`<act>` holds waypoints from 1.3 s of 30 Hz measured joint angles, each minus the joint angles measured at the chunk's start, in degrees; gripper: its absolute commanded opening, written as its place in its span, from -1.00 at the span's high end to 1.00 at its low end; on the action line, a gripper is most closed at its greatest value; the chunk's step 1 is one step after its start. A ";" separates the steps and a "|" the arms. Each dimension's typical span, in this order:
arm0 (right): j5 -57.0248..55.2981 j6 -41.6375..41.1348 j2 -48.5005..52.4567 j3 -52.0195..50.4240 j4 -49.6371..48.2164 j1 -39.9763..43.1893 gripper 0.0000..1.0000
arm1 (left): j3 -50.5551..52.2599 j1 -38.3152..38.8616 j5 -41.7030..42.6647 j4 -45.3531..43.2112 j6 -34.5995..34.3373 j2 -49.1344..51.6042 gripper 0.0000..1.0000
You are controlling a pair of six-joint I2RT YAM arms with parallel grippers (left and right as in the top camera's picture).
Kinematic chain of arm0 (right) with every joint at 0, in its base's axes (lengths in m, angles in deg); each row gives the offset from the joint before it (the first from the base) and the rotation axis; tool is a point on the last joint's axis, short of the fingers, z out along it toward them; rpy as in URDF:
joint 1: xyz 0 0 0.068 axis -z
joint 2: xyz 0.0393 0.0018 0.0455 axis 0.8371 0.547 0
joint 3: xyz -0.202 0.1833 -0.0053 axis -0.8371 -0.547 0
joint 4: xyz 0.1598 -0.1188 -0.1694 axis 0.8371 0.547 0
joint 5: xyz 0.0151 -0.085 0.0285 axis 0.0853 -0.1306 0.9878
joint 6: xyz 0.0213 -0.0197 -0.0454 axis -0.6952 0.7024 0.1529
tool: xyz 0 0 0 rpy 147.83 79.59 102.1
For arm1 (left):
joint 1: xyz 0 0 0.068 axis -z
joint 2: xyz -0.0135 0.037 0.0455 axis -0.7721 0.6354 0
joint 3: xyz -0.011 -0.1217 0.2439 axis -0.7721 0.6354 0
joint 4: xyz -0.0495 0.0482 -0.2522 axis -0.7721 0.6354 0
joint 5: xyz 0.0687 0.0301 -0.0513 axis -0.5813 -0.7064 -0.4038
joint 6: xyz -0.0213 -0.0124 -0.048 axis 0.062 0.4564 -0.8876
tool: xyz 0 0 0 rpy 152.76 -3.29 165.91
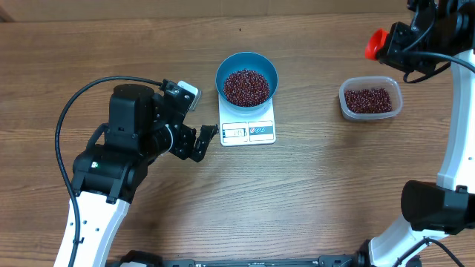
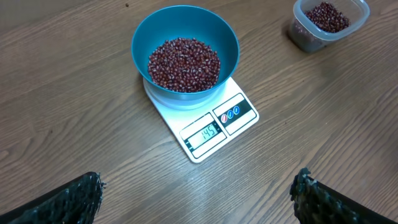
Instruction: Scoop item into bowl and weigh 150g on scale
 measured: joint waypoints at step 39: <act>-10.69 21.16 15.34 -4.57 3.23 3.72 0.93 | 0.00 0.00 0.00 0.00 0.00 0.00 -0.99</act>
